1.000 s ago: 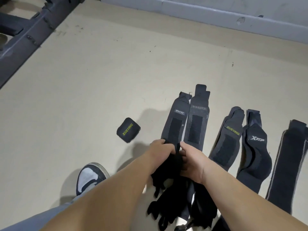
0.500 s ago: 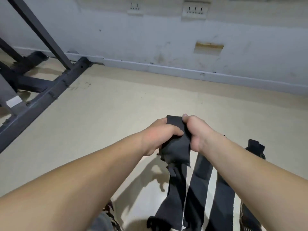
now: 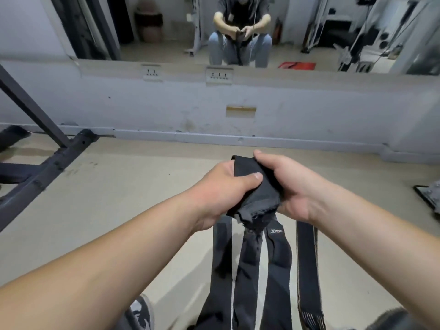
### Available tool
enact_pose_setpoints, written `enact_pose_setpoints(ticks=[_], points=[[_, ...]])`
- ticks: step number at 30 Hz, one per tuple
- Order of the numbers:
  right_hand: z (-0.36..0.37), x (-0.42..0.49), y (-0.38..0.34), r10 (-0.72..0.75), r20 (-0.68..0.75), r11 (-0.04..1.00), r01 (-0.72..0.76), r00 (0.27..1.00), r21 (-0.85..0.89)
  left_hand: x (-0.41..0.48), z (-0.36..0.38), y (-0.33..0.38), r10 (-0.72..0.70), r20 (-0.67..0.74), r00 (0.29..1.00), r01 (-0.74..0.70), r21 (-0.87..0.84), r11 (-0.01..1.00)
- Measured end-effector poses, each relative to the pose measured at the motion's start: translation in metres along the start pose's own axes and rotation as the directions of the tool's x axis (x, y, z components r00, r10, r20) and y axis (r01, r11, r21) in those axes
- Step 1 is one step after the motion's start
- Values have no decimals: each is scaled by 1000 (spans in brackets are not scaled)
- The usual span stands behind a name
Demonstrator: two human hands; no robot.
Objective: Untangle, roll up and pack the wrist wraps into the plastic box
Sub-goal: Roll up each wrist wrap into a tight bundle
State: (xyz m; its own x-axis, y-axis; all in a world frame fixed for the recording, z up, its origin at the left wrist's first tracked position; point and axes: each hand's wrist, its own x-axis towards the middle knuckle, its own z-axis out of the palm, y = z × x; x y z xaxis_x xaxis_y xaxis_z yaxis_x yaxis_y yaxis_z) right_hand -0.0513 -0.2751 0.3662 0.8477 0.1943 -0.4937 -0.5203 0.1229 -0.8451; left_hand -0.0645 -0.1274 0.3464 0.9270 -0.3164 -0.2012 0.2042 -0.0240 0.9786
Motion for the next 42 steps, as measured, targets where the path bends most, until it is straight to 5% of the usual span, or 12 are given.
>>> enact_pose_setpoints(ticks=[11, 18, 23, 27, 32, 38, 42], points=[[-45, 7, 19, -140, -216, 986, 155, 966, 54, 10, 32, -31, -101, 99, 990, 105, -37, 994], [-54, 13, 23, -82, -35, 992, 85, 996, 95, 37, 37, -27, 25, -26, 999, -27, -60, 998], [-62, 17, 32, -221, -110, 975, 216, 969, -52, 48, 30, -26, -8, 6, 1000, 7, 93, 996], [-65, 19, 31, -208, -124, 978, 205, 970, -35, 54, 22, -25, 103, -103, 989, -61, 350, 935], [-63, 24, 28, -191, -122, 977, 201, 974, 75, 51, 15, -17, 189, -173, 967, -121, 343, 932], [-61, 31, 26, -183, -76, 975, 191, 980, 116, 49, 4, -19, 392, -73, 917, -295, 539, 789], [-64, 36, 23, -151, -4, 984, 151, 989, 94, 49, -5, -21, 510, 28, 860, -381, 698, 606]])
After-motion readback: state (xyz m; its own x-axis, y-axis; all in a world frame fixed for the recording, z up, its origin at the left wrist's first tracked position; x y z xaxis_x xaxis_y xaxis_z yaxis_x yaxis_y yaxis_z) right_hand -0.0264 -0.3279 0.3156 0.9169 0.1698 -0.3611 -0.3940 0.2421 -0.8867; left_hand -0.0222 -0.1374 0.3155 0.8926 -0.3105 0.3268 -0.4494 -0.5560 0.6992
